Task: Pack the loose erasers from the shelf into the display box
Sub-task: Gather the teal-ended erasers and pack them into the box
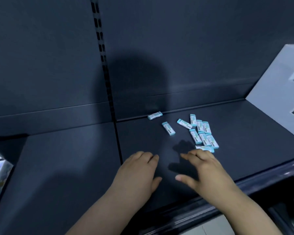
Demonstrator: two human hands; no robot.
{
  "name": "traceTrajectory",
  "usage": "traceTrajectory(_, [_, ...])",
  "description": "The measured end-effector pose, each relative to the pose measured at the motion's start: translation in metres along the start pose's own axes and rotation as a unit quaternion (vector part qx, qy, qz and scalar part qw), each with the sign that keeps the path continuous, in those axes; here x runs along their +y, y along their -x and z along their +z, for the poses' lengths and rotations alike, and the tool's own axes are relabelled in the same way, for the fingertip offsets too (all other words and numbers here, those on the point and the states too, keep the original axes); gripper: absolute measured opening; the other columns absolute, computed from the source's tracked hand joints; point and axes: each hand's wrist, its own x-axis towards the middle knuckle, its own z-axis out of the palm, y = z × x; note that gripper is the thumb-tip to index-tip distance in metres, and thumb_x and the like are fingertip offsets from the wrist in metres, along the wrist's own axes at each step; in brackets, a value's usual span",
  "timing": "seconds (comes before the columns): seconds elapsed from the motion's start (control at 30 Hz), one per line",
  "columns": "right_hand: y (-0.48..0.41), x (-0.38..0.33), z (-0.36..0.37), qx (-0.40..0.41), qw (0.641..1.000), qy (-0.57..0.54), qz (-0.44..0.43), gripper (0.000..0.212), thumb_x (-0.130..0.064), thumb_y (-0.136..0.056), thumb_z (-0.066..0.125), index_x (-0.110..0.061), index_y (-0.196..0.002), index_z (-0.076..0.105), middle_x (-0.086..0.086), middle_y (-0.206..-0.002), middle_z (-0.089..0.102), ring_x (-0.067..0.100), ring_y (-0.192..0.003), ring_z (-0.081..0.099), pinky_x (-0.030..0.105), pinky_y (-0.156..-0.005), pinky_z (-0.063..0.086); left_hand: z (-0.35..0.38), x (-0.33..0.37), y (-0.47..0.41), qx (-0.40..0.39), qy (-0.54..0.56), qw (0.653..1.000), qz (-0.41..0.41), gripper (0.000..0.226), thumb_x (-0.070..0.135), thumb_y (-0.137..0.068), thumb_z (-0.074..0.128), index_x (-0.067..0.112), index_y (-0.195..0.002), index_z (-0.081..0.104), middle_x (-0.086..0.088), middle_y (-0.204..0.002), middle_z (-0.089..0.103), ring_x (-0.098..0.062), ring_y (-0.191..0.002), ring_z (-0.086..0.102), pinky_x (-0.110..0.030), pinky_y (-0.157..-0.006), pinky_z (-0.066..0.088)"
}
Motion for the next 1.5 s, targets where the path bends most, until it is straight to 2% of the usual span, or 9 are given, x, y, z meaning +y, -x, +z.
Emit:
traceTrajectory(0.17, [-0.004,0.049,-0.006,0.038,0.998,0.016,0.042,0.053,-0.038,-0.072,0.074,-0.015,-0.118,0.061,0.001,-0.111,0.059,0.026,-0.107,0.052,0.038,-0.094,0.045,0.014,0.022,-0.029,-0.012,-0.013,1.000,0.013,0.056,0.043,-0.095,0.041,0.021,-0.144,0.027,0.006,-0.142,0.034,-0.014,-0.131,0.027,-0.026,-0.109,0.022])
traceTrajectory(0.37, [-0.031,0.116,-0.027,0.020,0.999,0.034,0.009,0.044,-0.026,-0.081,0.067,-0.018,-0.123,0.057,0.001,-0.116,0.056,0.025,-0.107,0.048,0.036,-0.094,0.043,0.029,0.059,-0.082,0.002,-0.025,1.000,-0.014,0.052,0.037,-0.096,0.041,0.023,-0.144,0.027,0.007,-0.140,0.035,-0.014,-0.127,0.029,-0.026,-0.104,0.027])
traceTrajectory(0.6, [-0.071,0.181,-0.047,-0.069,0.992,0.010,-0.107,0.049,-0.037,-0.088,0.055,-0.029,-0.135,0.042,-0.009,-0.129,0.042,0.011,-0.120,0.035,0.020,-0.103,0.029,0.048,0.106,-0.135,-0.007,-0.018,0.996,-0.092,0.043,0.034,-0.092,0.048,0.030,-0.135,0.041,0.009,-0.130,0.042,-0.014,-0.123,0.033,-0.024,-0.096,0.032])
traceTrajectory(0.77, [-0.092,0.193,-0.042,-0.137,0.975,-0.023,-0.174,0.057,-0.043,-0.082,0.062,-0.030,-0.134,0.041,-0.013,-0.131,0.038,0.008,-0.122,0.032,0.022,-0.105,0.029,0.058,0.117,-0.144,-0.011,0.021,0.986,-0.163,0.031,0.031,-0.094,0.047,0.030,-0.125,0.051,0.010,-0.121,0.049,-0.013,-0.116,0.039,-0.025,-0.092,0.037])
traceTrajectory(1.03, [-0.101,0.196,-0.035,-0.142,0.964,-0.054,-0.217,0.059,-0.047,-0.079,0.064,-0.029,-0.131,0.043,-0.013,-0.132,0.038,0.007,-0.122,0.033,0.023,-0.102,0.030,0.054,0.128,-0.135,0.027,0.016,0.970,-0.241,0.026,0.040,-0.096,0.038,0.029,-0.109,0.058,0.010,-0.105,0.058,-0.014,-0.107,0.046,-0.027,-0.089,0.039])
traceTrajectory(1.23, [-0.099,0.199,-0.038,-0.145,0.960,-0.058,-0.232,0.053,-0.047,-0.079,0.063,-0.031,-0.127,0.046,-0.016,-0.127,0.038,0.005,-0.119,0.034,0.020,-0.098,0.030,0.050,0.132,-0.132,-0.023,-0.004,0.956,-0.293,0.027,0.041,-0.096,0.036,0.026,-0.109,0.055,0.006,-0.109,0.057,-0.016,-0.105,0.051,-0.027,-0.081,0.043])
traceTrajectory(1.37, [-0.098,0.199,-0.036,-0.144,0.959,-0.072,-0.234,0.048,-0.045,-0.078,0.064,-0.030,-0.120,0.049,-0.018,-0.123,0.040,0.004,-0.116,0.037,0.019,-0.097,0.032,0.039,0.131,-0.130,-0.074,-0.063,0.953,-0.288,0.023,0.041,-0.095,0.039,0.026,-0.111,0.047,0.002,-0.111,0.059,-0.022,-0.103,0.057,-0.026,-0.073,0.038])
traceTrajectory(1.43, [-0.100,0.198,-0.036,-0.151,0.959,-0.087,-0.223,0.047,-0.045,-0.075,0.066,-0.031,-0.117,0.049,-0.019,-0.120,0.040,0.004,-0.113,0.040,0.020,-0.095,0.035,0.032,0.123,-0.128,-0.076,-0.075,0.958,-0.266,0.023,0.038,-0.095,0.042,0.029,-0.116,0.045,0.005,-0.117,0.055,-0.019,-0.108,0.054,-0.026,-0.077,0.039])
traceTrajectory(1.5, [-0.101,0.196,-0.036,-0.163,0.960,-0.092,-0.210,0.054,-0.046,-0.073,0.068,-0.033,-0.121,0.046,-0.019,-0.120,0.040,0.003,-0.112,0.040,0.021,-0.096,0.036,0.027,0.115,-0.126,-0.074,-0.037,0.972,-0.222,0.038,0.038,-0.092,0.050,0.038,-0.128,0.039,0.012,-0.128,0.045,-0.013,-0.120,0.043,-0.026,-0.093,0.038])
